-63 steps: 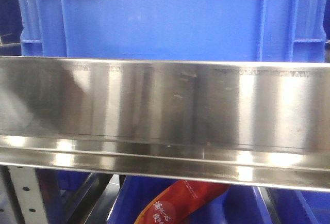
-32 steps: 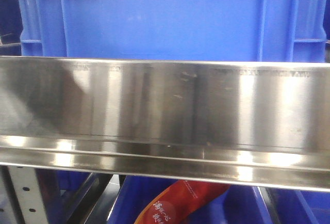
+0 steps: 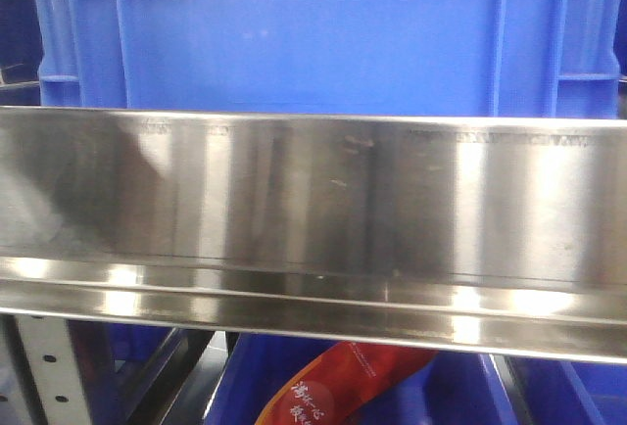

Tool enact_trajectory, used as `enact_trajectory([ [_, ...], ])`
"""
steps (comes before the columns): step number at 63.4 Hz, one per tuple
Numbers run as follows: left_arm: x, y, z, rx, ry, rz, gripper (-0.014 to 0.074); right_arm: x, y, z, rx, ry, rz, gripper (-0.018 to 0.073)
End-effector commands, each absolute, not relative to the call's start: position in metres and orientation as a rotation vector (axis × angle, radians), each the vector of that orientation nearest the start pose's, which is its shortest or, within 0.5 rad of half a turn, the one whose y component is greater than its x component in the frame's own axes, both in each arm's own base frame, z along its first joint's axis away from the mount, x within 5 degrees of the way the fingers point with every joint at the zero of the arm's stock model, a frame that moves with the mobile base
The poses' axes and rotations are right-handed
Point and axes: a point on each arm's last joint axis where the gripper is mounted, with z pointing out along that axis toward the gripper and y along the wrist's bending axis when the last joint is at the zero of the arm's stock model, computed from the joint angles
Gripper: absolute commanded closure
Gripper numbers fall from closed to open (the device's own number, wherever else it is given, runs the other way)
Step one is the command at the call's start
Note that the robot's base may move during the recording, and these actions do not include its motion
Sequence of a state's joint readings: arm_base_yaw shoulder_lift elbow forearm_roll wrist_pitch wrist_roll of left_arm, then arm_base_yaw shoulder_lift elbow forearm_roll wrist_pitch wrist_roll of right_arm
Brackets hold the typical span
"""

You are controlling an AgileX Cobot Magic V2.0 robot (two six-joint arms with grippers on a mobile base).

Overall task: Grab PVC pipe and place in blue bin
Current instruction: 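Move both held pipe pieces over the open blue bin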

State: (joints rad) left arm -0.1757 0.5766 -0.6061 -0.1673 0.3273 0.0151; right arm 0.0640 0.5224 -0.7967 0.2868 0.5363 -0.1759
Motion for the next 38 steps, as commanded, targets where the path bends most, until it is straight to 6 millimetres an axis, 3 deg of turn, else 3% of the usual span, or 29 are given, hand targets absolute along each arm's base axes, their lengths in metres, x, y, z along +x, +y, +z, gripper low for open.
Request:
enact_trajectory([
  [1,0.1168,-0.0252,0.3457,0.050,1.749,-0.288,0.0707,0.0879,0.0181,0.3959,-0.102,1.693,0.212,0.0728],
  [38,0.1168,-0.0252,0.3457,0.050,1.749,-0.288,0.0707,0.0880,0.0179,0.3965,-0.100,1.687,0.211,0.0728],
])
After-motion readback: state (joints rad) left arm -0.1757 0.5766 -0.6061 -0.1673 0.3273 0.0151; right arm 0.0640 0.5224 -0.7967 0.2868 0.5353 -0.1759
